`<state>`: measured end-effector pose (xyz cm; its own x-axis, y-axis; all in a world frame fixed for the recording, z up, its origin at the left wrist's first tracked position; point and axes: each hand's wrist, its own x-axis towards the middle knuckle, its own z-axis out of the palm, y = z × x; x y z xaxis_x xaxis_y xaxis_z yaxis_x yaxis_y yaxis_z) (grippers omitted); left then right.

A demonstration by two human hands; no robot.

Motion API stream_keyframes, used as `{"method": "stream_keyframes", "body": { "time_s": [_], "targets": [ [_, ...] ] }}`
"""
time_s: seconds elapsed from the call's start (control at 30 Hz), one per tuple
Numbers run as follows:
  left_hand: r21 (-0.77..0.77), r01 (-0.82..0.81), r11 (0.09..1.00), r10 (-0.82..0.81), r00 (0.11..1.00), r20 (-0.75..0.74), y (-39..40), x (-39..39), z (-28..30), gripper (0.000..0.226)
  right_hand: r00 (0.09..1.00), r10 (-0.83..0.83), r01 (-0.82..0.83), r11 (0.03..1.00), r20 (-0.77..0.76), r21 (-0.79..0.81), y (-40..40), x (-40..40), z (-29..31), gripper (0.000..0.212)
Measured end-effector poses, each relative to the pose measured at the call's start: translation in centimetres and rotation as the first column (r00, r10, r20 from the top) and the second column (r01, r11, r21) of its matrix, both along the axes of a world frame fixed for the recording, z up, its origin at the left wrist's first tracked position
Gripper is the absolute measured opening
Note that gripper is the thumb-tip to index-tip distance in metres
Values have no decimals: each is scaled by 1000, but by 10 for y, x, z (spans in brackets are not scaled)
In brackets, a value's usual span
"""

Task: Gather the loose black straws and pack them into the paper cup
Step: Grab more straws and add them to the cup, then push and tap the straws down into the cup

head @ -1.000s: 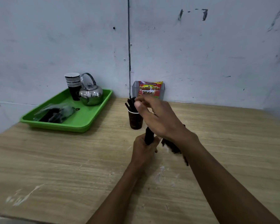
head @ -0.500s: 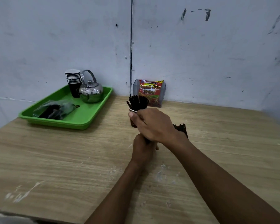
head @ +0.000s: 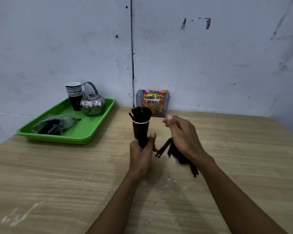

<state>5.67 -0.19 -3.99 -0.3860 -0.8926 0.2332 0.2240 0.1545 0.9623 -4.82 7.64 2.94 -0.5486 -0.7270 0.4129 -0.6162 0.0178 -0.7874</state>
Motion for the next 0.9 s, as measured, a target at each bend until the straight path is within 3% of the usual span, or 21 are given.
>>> {"method": "stream_keyframes", "body": {
  "time_s": [0.2, 0.37, 0.6, 0.77, 0.9],
  "targets": [
    [87, -210, 974, 226, 943, -244, -38, -4, 62, 35, 991, -73, 69, 997, 113, 39, 5, -20, -23, 15],
    [62, -232, 971, 240, 945, -222, -78, -16, 94, 31, 986, -12, -9, 992, 166, 126, -28, -16, -26, 45],
    [52, -122, 991, 129, 980, -150, -116, -36, 80, 24, 974, 52, -96, 977, 222, 192, -97, -14, -38, 102],
    [84, -92, 992, 102, 986, -130, -125, -43, 64, 21, 963, 101, -136, 982, 249, 131, -126, -13, -52, 95],
    [66, -54, 996, 56, 998, -26, -126, -44, 50, 10, 945, 124, -153, 985, 301, 77, -132, -12, -59, 81]
  ]
}}
